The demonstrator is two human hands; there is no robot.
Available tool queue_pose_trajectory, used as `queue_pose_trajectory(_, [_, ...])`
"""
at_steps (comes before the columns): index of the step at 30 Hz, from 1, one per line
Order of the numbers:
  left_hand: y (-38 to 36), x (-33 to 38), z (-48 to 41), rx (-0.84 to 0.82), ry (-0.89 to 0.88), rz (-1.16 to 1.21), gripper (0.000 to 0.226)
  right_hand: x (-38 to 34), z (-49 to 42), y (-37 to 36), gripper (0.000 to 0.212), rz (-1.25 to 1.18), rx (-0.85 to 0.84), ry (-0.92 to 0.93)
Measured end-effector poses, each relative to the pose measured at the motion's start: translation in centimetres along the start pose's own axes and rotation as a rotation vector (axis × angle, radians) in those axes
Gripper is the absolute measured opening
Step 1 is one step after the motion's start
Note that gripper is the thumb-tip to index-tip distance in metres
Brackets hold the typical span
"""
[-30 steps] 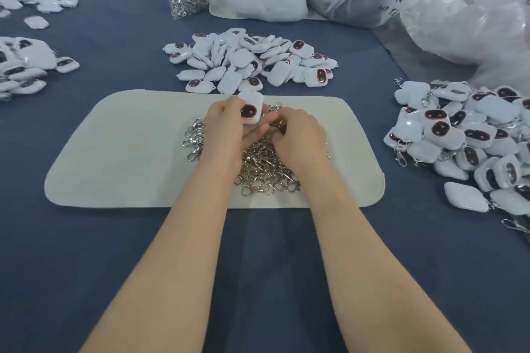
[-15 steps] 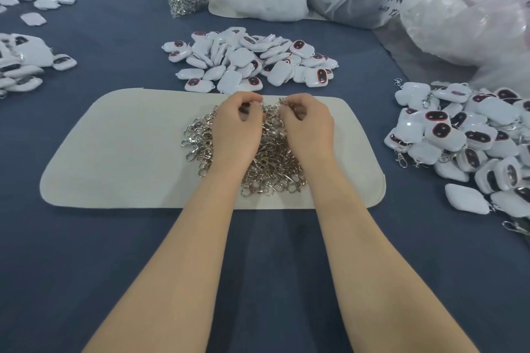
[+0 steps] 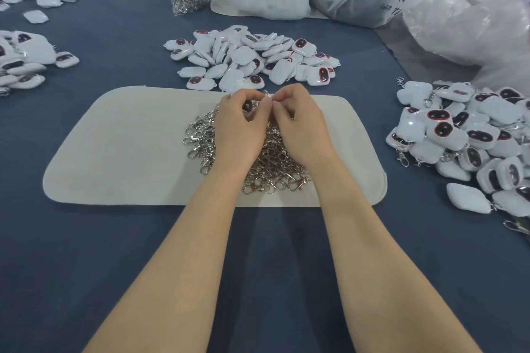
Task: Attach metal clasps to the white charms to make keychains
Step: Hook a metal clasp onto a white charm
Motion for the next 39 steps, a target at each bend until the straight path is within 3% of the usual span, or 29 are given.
queue_pose_trajectory(6, [0.2, -0.1, -0.1, 0.019, -0.001, -0.014, 0.005, -0.2, 0.2, 0.2, 0.012, -0.125, -0.036, 0.001])
queue_pose_trajectory(12, [-0.1, -0.3, -0.2, 0.0, 0.018, -0.05, 0.008, 0.4, 0.2, 1.1, 0.013, -0.33, 0.037, -0.049])
queue_pose_trajectory(15, [-0.2, 0.1, 0.0, -0.003, -0.015, -0.044, 0.006, 0.7, 0.2, 1.0, 0.013, -0.188, 0.064, -0.068])
queue_pose_trajectory(18, [0.5, 0.1, 0.1, 0.066, -0.018, 0.044, 0.012, 0.9, 0.1, 1.4, 0.011, 0.101, 0.14, -0.106])
queue_pose_trajectory(22, [1.2, -0.3, 0.1, 0.114, 0.023, 0.24, 0.032, 1.9, -0.2, -0.2, 0.031, 0.553, -0.08, -0.238])
queue_pose_trajectory(24, [1.2, -0.4, 0.1, 0.126, 0.019, 0.272, 0.037, 1.9, -0.3, -0.7, 0.03, 0.629, -0.095, -0.254])
queue_pose_trajectory(27, [1.2, -0.7, 0.0, 0.134, 0.05, 0.332, 0.041, 1.8, -0.3, -0.5, 0.019, 0.58, -0.025, -0.236])
queue_pose_trajectory(32, [0.9, -0.6, 0.2, 0.095, 0.06, 0.439, 0.028, 1.4, 0.0, 0.9, 0.017, 0.235, 0.108, -0.171])
queue_pose_trajectory(39, [0.8, 0.2, 0.2, 0.061, 0.012, 0.15, 0.023, 0.7, 0.0, 1.2, 0.022, 0.022, 0.09, -0.069])
Point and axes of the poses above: each hand's wrist, its own z-axis away from the middle knuckle, its own y-axis out of the back of the hand, x = y × z, the point moved 6 cm from there along -z, towards the middle knuckle, and after that the axes turned 12 degrees about -x, right-handed, at the moved point
